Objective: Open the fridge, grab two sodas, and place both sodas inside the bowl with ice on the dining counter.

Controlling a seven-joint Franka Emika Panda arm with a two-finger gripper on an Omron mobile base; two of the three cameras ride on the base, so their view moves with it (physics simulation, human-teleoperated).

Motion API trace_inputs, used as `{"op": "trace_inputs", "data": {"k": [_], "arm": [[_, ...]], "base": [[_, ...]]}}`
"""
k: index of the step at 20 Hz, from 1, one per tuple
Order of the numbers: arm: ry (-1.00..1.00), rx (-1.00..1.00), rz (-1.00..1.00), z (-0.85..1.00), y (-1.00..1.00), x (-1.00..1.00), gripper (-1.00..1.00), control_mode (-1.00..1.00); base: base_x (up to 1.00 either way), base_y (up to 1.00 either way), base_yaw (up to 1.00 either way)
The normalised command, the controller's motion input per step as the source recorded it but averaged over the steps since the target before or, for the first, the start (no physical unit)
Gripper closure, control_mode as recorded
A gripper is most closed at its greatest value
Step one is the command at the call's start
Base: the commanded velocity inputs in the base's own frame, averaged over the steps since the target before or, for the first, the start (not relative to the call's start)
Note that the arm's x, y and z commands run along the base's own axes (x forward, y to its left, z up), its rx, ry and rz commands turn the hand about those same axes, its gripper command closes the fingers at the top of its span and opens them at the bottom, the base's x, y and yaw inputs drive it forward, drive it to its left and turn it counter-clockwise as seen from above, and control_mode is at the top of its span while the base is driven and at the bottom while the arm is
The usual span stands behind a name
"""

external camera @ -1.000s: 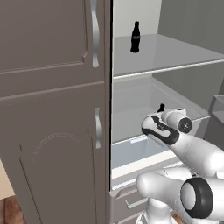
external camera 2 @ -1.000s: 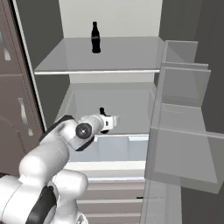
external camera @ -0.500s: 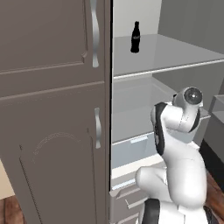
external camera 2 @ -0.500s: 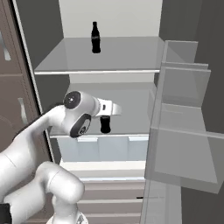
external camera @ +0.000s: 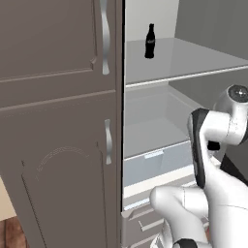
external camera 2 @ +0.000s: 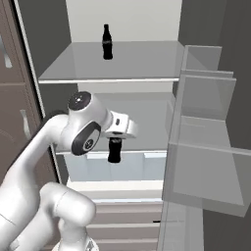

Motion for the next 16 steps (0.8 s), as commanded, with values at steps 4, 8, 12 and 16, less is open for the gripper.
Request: {"op": "trace_inputs", "data": {"k": [4,8,12,16], "arm": [[-0.09,0.02,0.0,0.18,0.07,-0.92,1.0,-1.0],[-0.05,0.01,0.0,0.31,0.11,-0.78,1.0,-1.0],[-0.11,-0.03,0.0,0.22,0.31,-0.76,1.0,-1.0],[-0.04,-0.06,0.0,0.03,0.4,-0.44,1.0,-1.0]], "base": [[0.0,0.0,0.0],[0.0,0.0,0.0],[0.0,0.0,0.0],[0.0,0.0,0.0]]}}
